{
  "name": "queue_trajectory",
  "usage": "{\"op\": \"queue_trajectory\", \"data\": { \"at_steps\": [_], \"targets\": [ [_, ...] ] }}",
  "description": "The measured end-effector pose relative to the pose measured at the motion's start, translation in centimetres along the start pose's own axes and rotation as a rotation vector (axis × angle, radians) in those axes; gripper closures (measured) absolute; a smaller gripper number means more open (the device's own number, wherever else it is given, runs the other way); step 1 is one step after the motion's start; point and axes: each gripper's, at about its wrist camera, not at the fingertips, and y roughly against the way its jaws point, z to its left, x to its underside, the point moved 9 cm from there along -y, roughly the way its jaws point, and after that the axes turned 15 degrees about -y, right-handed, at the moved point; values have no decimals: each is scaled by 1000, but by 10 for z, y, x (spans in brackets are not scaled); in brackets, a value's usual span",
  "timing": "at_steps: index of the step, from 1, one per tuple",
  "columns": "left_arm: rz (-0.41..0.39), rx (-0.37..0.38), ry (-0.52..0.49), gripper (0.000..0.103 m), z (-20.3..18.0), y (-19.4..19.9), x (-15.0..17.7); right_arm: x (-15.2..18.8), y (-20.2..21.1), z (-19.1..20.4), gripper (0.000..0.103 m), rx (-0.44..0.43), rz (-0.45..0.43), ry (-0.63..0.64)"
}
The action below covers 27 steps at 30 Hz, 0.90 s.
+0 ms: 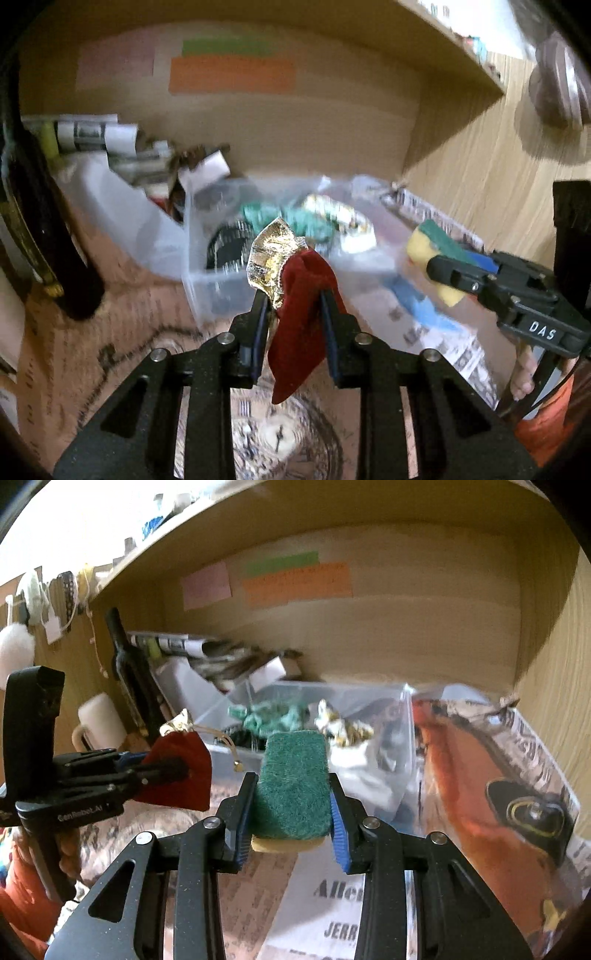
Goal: Organize soft objects
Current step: 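Lower both items into the clear box and open both tools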
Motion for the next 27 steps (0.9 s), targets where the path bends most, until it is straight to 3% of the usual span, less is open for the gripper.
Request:
{"op": "queue_trajectory", "data": {
  "at_steps": [7,15,21,27],
  "targets": [
    [-89,-44,5,76,16,12,-40,-27,0,8,71,-1,-63,28],
    [-129,-96,7,76,36,9,-68,-52,-12,15,71,-10,-98,50],
    [-96,-108,20,76,45,-14,-69,-54,-39,15,71,17,-65,62],
    [-20,-41,73,76,47,-48,-56,-45,-67,5,70,46,-5,53]
  ]
}}
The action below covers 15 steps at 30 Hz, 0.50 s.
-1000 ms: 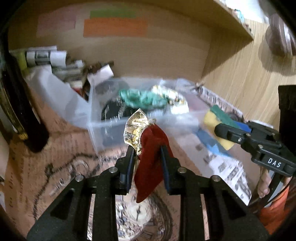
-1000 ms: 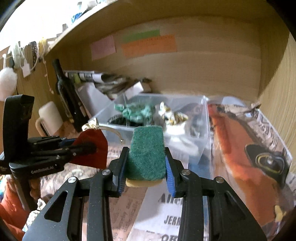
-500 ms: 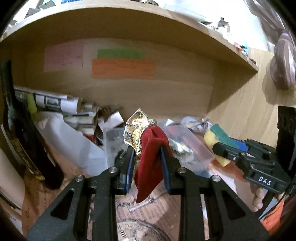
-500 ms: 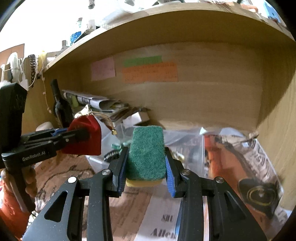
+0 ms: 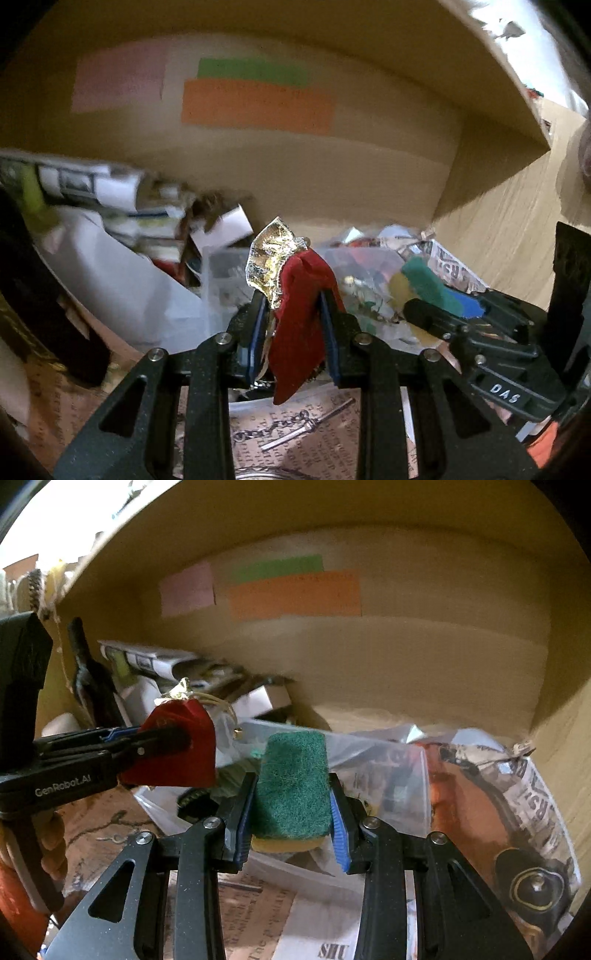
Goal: Organize soft objects
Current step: 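Lower both items into the clear box and open both tools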
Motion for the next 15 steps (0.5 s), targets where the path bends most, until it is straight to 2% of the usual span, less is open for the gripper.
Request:
{"op": "queue_trajectory", "data": {
  "at_steps": [12,15],
  "targets": [
    [116,31,11,76,-1,-44,24,25,-33,-5,70,32,111,28],
    [138,40,31,69,0,-49,31,28,-36,-4,69,42,119,39]
  ]
}}
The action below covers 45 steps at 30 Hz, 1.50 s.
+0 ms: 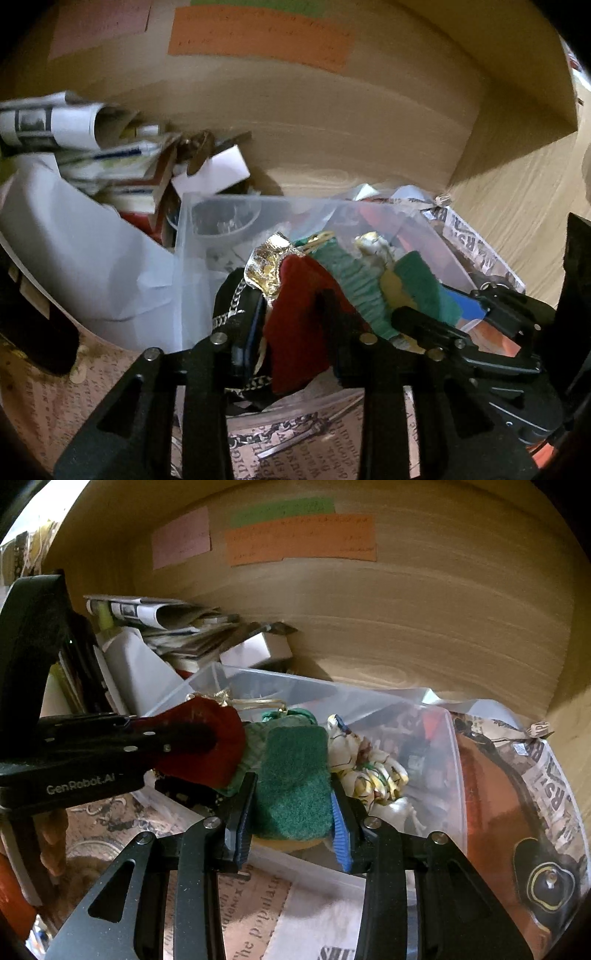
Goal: Organize soft objects
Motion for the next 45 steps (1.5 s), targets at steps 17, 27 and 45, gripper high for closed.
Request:
{"op": "queue_trajectory", "data": {
  "at_steps": [17,27,45],
  "targets": [
    [-129,-81,-23,40,-2,62,-15,-20,42,1,44,-14,-111,-13],
    [-333,-155,-101,33,-23,142,-39,-48,122,8,42,-74,-294,-34],
    [-493,-213,-133,0,-53,208,-36,-45,177,25,17,-134,-389,-13]
  ]
}}
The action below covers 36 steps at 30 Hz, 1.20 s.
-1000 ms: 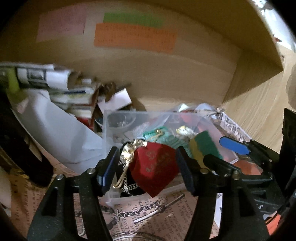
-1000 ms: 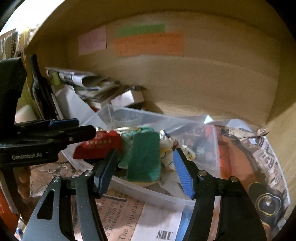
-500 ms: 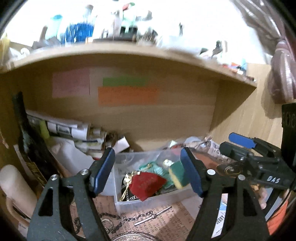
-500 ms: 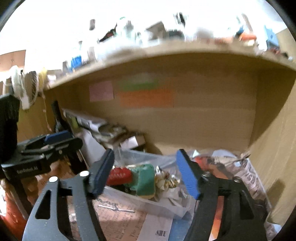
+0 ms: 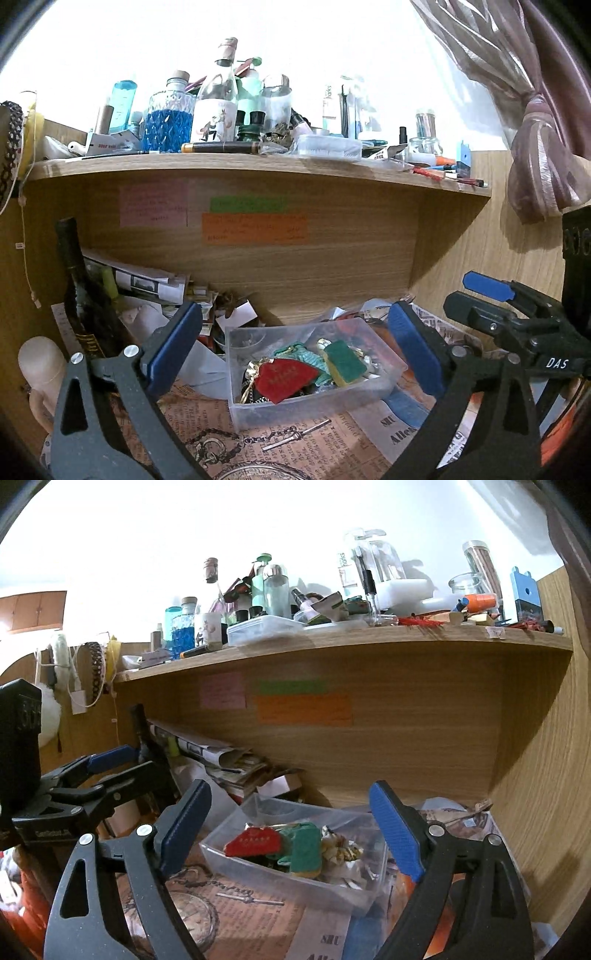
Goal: Organize soft objects
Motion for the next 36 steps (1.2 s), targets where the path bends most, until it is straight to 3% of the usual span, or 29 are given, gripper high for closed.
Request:
{"op": "queue_trajectory", "data": {
  "at_steps": [4,10,36],
  "targets": [
    [3,8,1,0,-3,2,2,1,4,-1,16,-4,2,-6],
    [10,3,3,0,-4,2,4,2,7,-1,7,0,-11,-9],
    [15,-2,-3,0,-8,2,5,3,8,3,5,0,-13,-7]
  ]
}}
